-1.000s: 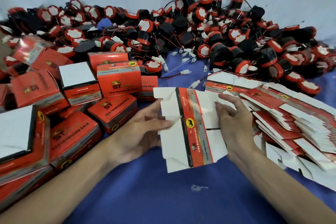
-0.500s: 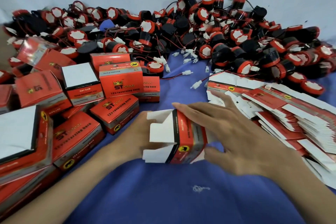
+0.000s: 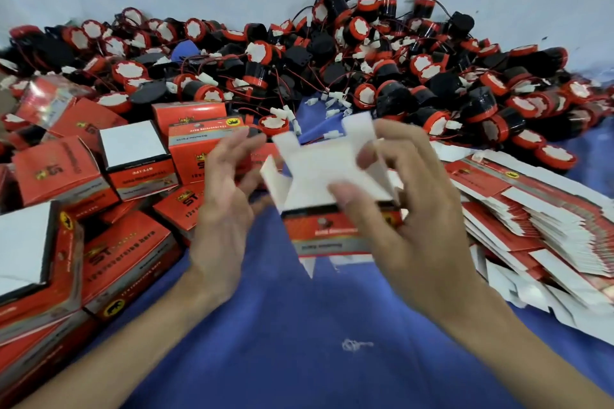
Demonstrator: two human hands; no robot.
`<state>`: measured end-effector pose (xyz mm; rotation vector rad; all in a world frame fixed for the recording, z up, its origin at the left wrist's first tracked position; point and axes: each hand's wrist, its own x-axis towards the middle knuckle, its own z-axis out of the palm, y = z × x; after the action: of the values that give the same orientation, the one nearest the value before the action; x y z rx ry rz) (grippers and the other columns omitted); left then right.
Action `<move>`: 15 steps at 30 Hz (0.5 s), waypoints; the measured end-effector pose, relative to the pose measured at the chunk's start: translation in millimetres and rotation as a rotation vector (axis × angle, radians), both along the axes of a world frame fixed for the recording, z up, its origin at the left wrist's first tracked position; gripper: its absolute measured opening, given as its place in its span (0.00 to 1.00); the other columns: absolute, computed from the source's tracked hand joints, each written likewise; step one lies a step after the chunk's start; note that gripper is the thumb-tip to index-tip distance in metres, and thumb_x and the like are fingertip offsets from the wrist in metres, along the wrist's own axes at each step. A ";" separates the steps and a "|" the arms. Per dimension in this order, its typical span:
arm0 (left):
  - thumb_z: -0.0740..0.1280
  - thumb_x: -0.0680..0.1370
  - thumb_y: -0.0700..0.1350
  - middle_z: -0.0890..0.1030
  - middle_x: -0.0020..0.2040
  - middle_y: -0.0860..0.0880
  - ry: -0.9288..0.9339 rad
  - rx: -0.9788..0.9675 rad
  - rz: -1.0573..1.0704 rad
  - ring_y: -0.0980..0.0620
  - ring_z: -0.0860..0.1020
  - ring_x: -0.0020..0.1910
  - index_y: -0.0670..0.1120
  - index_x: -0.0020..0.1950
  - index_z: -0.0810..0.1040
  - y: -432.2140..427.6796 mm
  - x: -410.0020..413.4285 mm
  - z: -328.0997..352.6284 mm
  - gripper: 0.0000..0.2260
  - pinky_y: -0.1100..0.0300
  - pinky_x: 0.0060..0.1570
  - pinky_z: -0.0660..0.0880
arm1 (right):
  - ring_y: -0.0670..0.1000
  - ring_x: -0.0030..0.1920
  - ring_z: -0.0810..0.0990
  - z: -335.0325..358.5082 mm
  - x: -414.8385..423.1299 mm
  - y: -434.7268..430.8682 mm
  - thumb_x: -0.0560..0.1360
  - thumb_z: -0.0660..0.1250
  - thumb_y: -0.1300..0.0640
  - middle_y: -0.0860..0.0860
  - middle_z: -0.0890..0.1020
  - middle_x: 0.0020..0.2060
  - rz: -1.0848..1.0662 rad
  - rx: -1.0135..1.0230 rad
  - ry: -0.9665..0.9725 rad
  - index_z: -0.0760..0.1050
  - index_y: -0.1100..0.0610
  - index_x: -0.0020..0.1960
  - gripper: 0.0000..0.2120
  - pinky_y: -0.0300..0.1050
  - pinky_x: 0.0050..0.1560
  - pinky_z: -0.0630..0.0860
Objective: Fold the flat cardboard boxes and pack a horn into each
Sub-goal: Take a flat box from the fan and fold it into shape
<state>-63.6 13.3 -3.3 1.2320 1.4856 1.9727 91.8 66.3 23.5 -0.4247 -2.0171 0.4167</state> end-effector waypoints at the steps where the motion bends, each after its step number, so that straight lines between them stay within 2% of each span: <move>1: 0.60 0.81 0.49 0.76 0.50 0.54 0.044 0.062 0.009 0.57 0.77 0.61 0.40 0.69 0.67 -3.2 5.7 -1.7 0.20 0.74 0.45 0.74 | 0.45 0.51 0.76 1.1 -1.0 -0.9 0.77 0.63 0.50 0.51 0.76 0.53 0.026 -0.128 0.052 0.72 0.58 0.50 0.12 0.32 0.49 0.70; 2: 0.59 0.80 0.58 0.73 0.59 0.50 0.102 0.107 -0.029 0.51 0.72 0.67 0.47 0.70 0.66 -5.5 13.6 -8.1 0.23 0.68 0.52 0.75 | 0.46 0.50 0.77 -0.9 -2.8 -3.9 0.79 0.63 0.50 0.50 0.77 0.51 0.059 -0.240 0.074 0.72 0.58 0.52 0.11 0.33 0.47 0.71; 3: 0.59 0.77 0.64 0.67 0.66 0.47 0.171 0.105 -0.063 0.49 0.68 0.69 0.54 0.70 0.64 -12.4 21.4 -16.7 0.25 0.61 0.58 0.74 | 0.47 0.49 0.78 -4.2 -5.1 -7.9 0.79 0.62 0.50 0.48 0.78 0.49 0.088 -0.329 0.079 0.73 0.57 0.53 0.10 0.33 0.46 0.72; 4: 0.62 0.75 0.66 0.64 0.68 0.46 0.243 0.113 -0.077 0.49 0.67 0.69 0.58 0.68 0.64 -14.2 24.3 -24.8 0.25 0.55 0.60 0.72 | 0.47 0.48 0.79 -8.3 -7.2 -12.2 0.78 0.62 0.49 0.46 0.79 0.47 0.105 -0.390 0.077 0.74 0.55 0.54 0.10 0.34 0.44 0.73; 5: 0.65 0.73 0.63 0.65 0.67 0.44 0.227 0.081 -0.059 0.49 0.69 0.66 0.58 0.66 0.65 -15.6 24.0 -26.9 0.24 0.54 0.59 0.72 | 0.47 0.47 0.79 -12.4 -8.9 -15.6 0.77 0.62 0.49 0.44 0.79 0.45 0.120 -0.440 0.077 0.74 0.54 0.54 0.10 0.35 0.43 0.74; 7: 0.68 0.71 0.55 0.68 0.64 0.39 0.084 0.087 -0.072 0.50 0.74 0.59 0.55 0.64 0.67 -10.2 18.7 -26.3 0.23 0.60 0.52 0.74 | 0.44 0.46 0.81 -18.7 -10.1 -18.4 0.77 0.62 0.49 0.41 0.81 0.43 0.163 -0.544 0.106 0.73 0.52 0.52 0.09 0.36 0.41 0.77; 9: 0.68 0.71 0.50 0.69 0.62 0.38 0.015 0.125 -0.100 0.51 0.75 0.57 0.51 0.62 0.67 -8.3 17.0 -21.4 0.22 0.65 0.48 0.75 | 0.41 0.43 0.81 -22.1 -9.4 -15.7 0.76 0.63 0.48 0.38 0.81 0.41 0.192 -0.617 0.175 0.72 0.50 0.50 0.07 0.34 0.39 0.77; 12: 0.66 0.73 0.47 0.69 0.62 0.46 0.043 0.186 -0.109 0.52 0.75 0.57 0.49 0.60 0.66 -9.1 22.1 -25.6 0.17 0.64 0.49 0.76 | 0.41 0.41 0.81 -28.7 -10.9 -12.1 0.74 0.67 0.46 0.38 0.79 0.39 0.215 -0.719 0.294 0.70 0.48 0.48 0.08 0.35 0.37 0.77; 15: 0.64 0.75 0.45 0.71 0.59 0.51 0.109 0.221 -0.117 0.52 0.75 0.58 0.51 0.58 0.67 -10.9 24.8 -25.6 0.13 0.63 0.49 0.76 | 0.43 0.41 0.82 -35.8 -12.0 -9.0 0.71 0.67 0.47 0.41 0.80 0.40 0.185 -0.780 0.383 0.69 0.50 0.48 0.11 0.35 0.36 0.77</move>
<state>-38.8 2.4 -28.9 1.5047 1.2366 2.0625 79.7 57.3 -12.2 -0.5734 -1.4631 1.3094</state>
